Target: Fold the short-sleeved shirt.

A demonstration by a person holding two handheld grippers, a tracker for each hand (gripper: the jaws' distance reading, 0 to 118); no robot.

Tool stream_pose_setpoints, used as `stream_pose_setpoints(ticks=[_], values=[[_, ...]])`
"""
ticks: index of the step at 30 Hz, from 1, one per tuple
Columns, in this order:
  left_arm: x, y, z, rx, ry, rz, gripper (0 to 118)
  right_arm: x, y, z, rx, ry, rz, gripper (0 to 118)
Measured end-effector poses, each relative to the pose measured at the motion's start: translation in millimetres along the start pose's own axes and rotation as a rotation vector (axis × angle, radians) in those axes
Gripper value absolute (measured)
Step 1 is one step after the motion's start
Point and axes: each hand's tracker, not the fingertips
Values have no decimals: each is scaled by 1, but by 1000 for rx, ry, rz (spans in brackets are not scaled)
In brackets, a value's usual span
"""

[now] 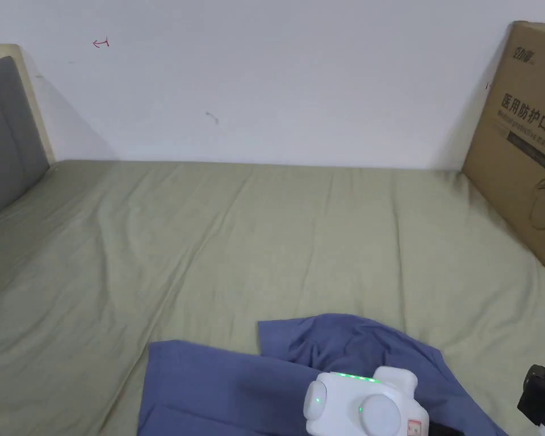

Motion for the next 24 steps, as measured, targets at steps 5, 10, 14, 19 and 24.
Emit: stream_pose_setpoints(ticks=[5, 10, 14, 19, 24], values=[[-33, 6, 63, 133, 39, 69, 53, -20, -4, -3, -15, 51, 31, 0], [-85, -30, 97, 201, 276, 152, 0, -42, -17, -11, -51, 114, 66, 0], [-131, -53, 111, 190, 260, 332, 0, -59, -32, -29, -115, 143, 101, 0], [-186, -28, 137, 236, 445, 231, 30, -79, -41, -52, -164, 171, 152, 0], [-271, 16, 144, 205, 578, 334, 94, -91, -47, -77, -210, 173, 182, 0]])
